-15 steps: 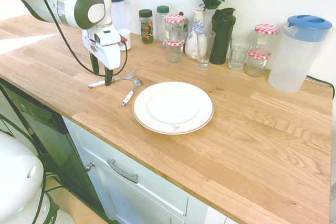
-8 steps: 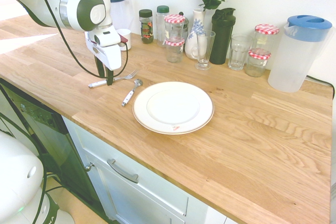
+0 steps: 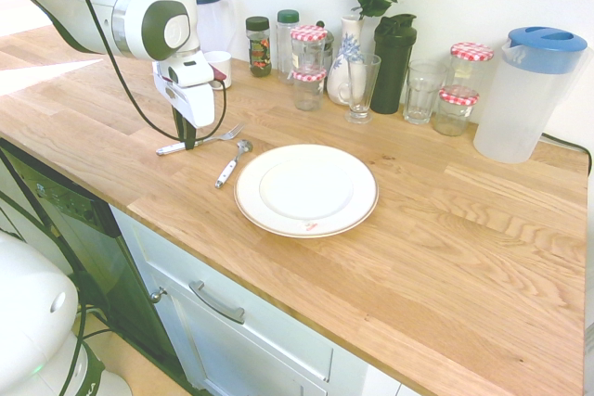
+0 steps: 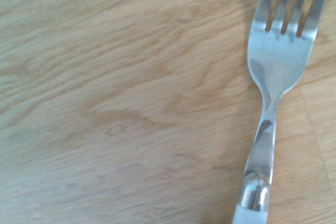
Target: Put the fork into the plate
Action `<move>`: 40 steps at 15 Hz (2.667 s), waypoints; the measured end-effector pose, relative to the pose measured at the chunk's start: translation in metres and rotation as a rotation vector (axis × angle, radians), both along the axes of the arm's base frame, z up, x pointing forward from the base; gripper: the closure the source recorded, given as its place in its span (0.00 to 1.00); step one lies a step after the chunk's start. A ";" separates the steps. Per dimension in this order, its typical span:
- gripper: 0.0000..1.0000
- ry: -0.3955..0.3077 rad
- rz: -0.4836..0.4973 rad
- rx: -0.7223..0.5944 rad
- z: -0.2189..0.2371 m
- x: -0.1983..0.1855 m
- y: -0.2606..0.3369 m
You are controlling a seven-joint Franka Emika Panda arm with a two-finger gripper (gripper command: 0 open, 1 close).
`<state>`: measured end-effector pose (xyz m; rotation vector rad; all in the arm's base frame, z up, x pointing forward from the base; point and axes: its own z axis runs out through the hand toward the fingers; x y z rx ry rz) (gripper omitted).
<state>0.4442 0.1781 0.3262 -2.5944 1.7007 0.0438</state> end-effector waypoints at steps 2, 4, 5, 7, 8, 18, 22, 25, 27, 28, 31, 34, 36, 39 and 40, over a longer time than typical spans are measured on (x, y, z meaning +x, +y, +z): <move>1.00 -0.002 -0.002 0.001 0.000 0.001 0.000; 1.00 -0.002 -0.001 0.003 0.001 0.003 0.001; 1.00 -0.002 -0.001 0.004 0.001 0.004 0.001; 1.00 -0.009 -0.003 0.006 0.001 0.005 0.001; 1.00 -0.016 -0.006 0.009 0.001 0.007 0.000; 1.00 -0.146 -0.100 0.022 0.051 0.005 -0.069; 1.00 -0.179 -0.188 0.019 0.069 -0.012 -0.147; 1.00 -0.181 -0.237 0.022 0.070 -0.017 -0.187; 1.00 -0.169 -0.258 0.028 0.065 -0.020 -0.205; 1.00 -0.161 -0.270 0.035 0.061 -0.021 -0.213; 1.00 -0.131 -0.301 0.055 0.046 -0.022 -0.235; 1.00 -0.099 -0.325 0.070 0.031 -0.025 -0.252; 1.00 -0.086 -0.342 0.077 0.025 -0.026 -0.259; 1.00 -0.069 -0.361 0.083 0.017 -0.027 -0.268; 1.00 -0.068 -0.370 0.085 0.016 -0.028 -0.271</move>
